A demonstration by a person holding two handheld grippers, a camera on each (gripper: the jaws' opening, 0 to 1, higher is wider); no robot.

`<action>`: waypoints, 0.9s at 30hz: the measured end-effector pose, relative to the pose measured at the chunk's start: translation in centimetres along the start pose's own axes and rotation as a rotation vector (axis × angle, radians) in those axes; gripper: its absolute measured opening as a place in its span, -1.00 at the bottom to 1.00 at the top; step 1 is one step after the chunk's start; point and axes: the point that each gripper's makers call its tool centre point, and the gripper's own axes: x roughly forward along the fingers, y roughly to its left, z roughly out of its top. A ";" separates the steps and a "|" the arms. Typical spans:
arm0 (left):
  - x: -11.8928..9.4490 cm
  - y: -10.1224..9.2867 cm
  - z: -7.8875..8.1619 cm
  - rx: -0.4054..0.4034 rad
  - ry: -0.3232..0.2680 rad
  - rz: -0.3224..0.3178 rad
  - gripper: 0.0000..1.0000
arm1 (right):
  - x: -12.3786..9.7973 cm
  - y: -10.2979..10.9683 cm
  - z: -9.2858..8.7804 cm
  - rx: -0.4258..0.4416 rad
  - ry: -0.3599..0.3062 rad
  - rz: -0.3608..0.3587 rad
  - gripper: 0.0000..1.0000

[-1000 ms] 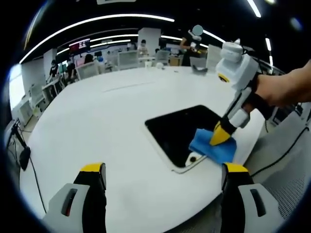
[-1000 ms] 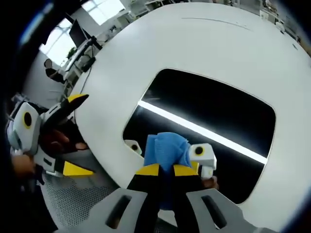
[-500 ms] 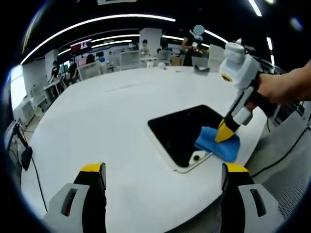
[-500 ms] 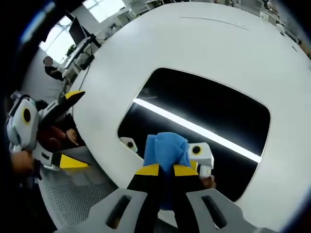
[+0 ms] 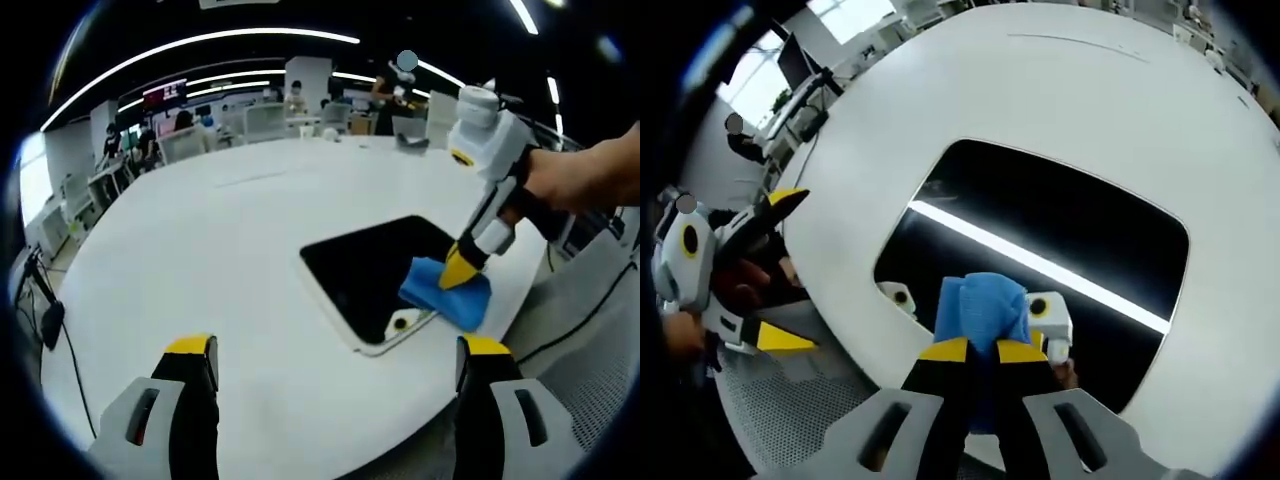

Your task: Wipe the mirror surface with the cleaning cloth until all visible marks leave the cleaned area.

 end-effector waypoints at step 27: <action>0.0 0.2 0.0 0.003 -0.002 0.009 0.99 | 0.4 -2.1 3.1 -0.002 0.003 -0.019 -0.95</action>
